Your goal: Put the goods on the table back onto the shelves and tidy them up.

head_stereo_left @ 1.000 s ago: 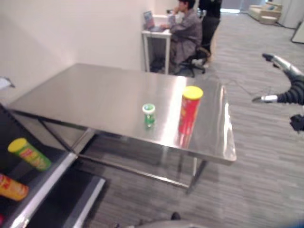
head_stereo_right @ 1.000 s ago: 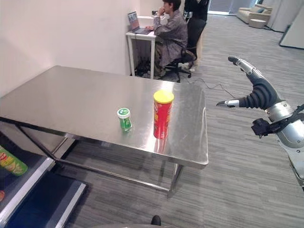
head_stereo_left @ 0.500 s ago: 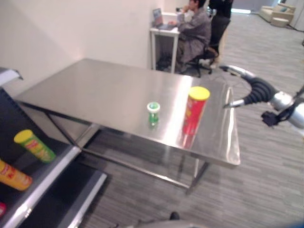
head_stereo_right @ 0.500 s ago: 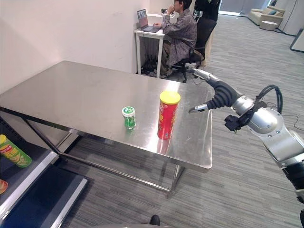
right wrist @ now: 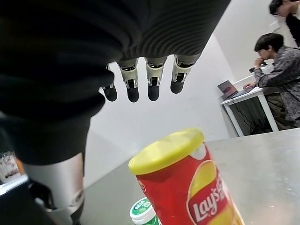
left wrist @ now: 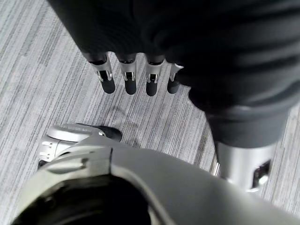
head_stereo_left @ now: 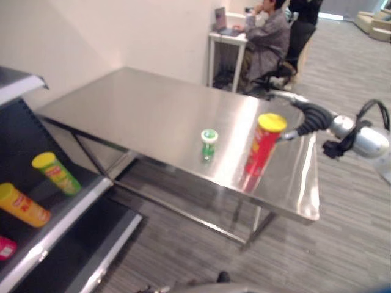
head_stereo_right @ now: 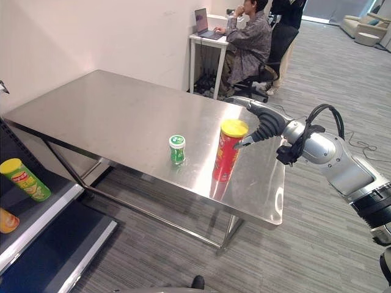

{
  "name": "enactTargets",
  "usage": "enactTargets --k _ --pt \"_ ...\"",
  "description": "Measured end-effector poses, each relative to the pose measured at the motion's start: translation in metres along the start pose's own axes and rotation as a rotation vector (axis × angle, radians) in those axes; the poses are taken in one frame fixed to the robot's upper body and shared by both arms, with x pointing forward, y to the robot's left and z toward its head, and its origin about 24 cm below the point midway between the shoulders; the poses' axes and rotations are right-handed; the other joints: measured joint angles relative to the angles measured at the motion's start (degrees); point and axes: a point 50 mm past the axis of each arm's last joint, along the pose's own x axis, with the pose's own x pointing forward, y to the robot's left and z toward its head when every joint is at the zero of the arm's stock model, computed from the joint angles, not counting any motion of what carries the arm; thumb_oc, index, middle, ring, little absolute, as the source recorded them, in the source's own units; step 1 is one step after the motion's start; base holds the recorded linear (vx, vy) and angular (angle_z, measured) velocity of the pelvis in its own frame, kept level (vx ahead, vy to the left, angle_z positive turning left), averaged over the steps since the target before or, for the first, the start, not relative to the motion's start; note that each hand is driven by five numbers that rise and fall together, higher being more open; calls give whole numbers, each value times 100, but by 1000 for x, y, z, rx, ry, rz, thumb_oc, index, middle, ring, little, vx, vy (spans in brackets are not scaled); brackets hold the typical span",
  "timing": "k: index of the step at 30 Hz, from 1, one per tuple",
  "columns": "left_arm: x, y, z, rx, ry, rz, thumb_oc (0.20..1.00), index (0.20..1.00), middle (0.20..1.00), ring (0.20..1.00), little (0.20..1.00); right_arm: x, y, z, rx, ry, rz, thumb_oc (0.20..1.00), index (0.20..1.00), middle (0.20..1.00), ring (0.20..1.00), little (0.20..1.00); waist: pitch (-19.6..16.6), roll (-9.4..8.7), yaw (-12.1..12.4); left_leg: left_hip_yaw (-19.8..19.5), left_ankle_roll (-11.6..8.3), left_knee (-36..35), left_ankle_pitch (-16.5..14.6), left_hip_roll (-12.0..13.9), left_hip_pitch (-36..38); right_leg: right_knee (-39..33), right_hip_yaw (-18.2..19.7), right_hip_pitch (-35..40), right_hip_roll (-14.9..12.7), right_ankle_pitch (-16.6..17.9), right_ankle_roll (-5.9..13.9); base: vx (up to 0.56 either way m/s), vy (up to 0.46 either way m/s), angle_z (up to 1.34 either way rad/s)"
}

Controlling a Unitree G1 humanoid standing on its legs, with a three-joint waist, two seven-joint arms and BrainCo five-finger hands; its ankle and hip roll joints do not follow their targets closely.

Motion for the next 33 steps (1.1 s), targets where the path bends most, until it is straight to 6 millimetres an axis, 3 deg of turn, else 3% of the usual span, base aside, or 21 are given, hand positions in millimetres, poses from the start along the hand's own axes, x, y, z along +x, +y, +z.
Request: enactTargets --k 9,17,25,33 --pt "0 1 1 -9 -2 4 1000 1000 1000 1000 1000 -2 -3 -17 -137 106 -14 1000 1000 1000 1000 1000 18 -14 20 -143 -1 -3 2 10 -7 0 -141 44 -19 -70 30 9 3 9" --pt "0 0 3 -17 -12 3 1000 1000 1000 1000 1000 -1 -22 -30 -188 186 -85 1000 1000 1000 1000 1000 115 28 20 -153 34 -3 24 12 -1 0 -149 46 -21 -81 28 0 0 0" --pt "1 -2 6 -2 -26 -4 1000 1000 1000 1000 1000 8 3 -39 -124 204 9 1000 1000 1000 1000 1000 156 50 27 -149 35 -8 27 12 23 0 -148 67 -22 -82 29 0 0 0" --pt "0 0 7 -39 -45 -16 1000 1000 1000 1000 1000 13 10 -26 -12 133 67 1000 1000 1000 1000 1000 261 11 25 -153 28 -10 33 14 23 0 -151 71 -20 -82 29 0 0 0"
